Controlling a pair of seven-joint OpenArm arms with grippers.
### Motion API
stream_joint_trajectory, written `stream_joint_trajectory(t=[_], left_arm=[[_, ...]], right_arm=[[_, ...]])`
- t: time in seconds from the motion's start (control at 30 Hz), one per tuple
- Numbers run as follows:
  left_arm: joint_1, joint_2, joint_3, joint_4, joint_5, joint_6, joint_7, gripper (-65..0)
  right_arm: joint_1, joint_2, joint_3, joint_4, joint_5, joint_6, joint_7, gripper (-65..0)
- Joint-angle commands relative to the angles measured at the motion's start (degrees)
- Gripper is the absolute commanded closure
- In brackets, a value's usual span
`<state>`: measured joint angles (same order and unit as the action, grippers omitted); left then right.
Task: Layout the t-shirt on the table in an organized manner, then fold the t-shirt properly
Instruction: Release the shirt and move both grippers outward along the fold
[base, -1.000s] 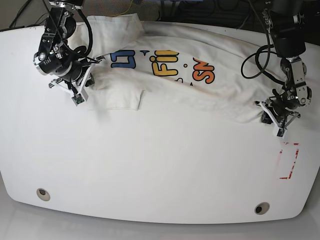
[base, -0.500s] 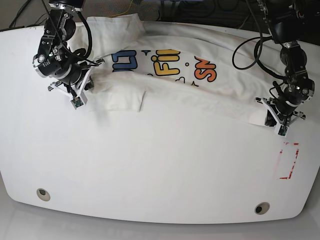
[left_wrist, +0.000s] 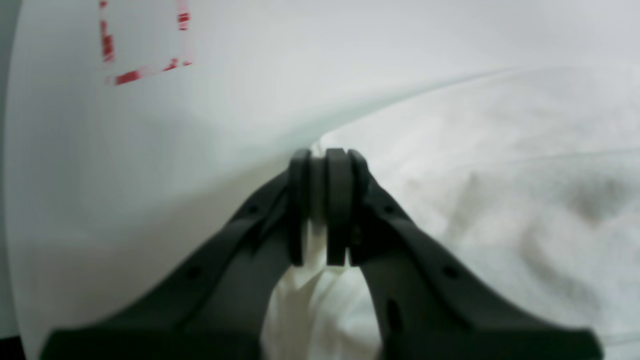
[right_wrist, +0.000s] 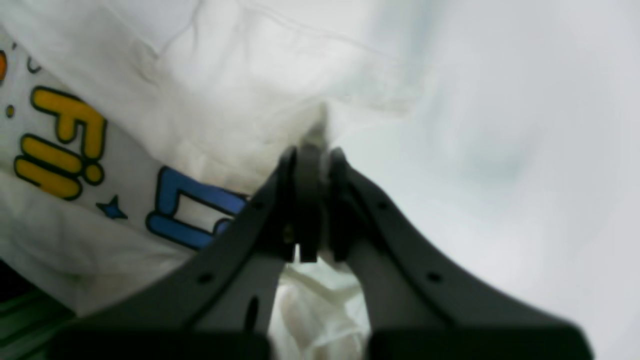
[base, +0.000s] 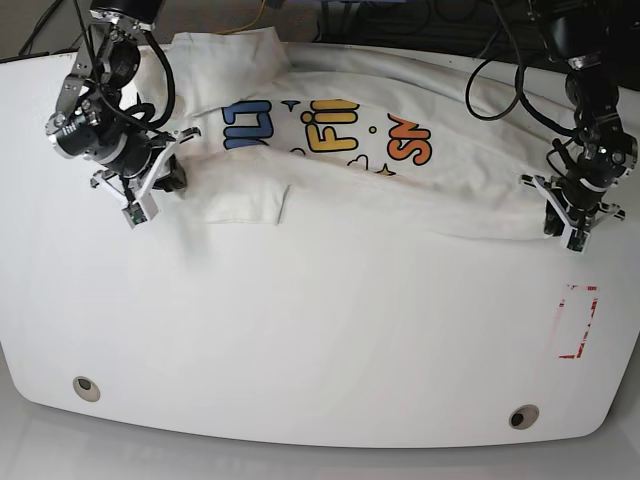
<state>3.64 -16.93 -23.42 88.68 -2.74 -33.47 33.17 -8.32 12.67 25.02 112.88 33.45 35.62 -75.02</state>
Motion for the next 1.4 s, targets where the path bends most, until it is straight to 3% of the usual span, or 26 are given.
stream_joint_trajectory(t=[0.0, 0.1, 0.27, 0.47, 0.77, 1.23, 1.37], left_arm=[[0.0, -1.1, -1.7, 2.5, -0.6, 0.1, 0.4, -4.2], [0.6, -1.3, -3.6, 3.7, -0.6, -0.7, 1.5, -4.2], [1.2, -1.5, -7.6, 4.3, -0.5, -6.5, 3.7, -4.2], [1.2, -1.8, -11.7, 6.8, -0.4, -6.5, 9.3, -4.3], [3.5, -1.6, -12.0, 11.2, -0.3, -6.5, 14.3, -4.3], [10.2, -1.5, -11.6, 13.0, -0.2, -6.5, 16.8, -4.3], [12.0, -1.8, -11.9, 13.0, -0.2, -6.5, 16.8, -4.3]], right_arm=[[0.4, 1.4, 1.5, 1.3, 2.8, 0.0, 0.0, 0.0], [-0.2, 2.1, 2.6, 1.3, 4.8, 0.0, -0.3, 0.0], [-3.0, 4.3, 3.1, 1.3, 8.5, 0.0, -0.4, 0.0], [-6.0, 6.3, 3.1, 1.3, 13.1, -0.1, -0.4, 0.0], [-10.0, 8.7, 3.0, 1.3, 20.7, -0.1, -0.4, 0.0], [-12.7, 9.1, 2.7, 1.3, 21.4, -0.1, -4.8, 0.0], [-13.6, 10.7, 2.7, 1.3, 21.4, -0.1, -4.8, 0.0]])
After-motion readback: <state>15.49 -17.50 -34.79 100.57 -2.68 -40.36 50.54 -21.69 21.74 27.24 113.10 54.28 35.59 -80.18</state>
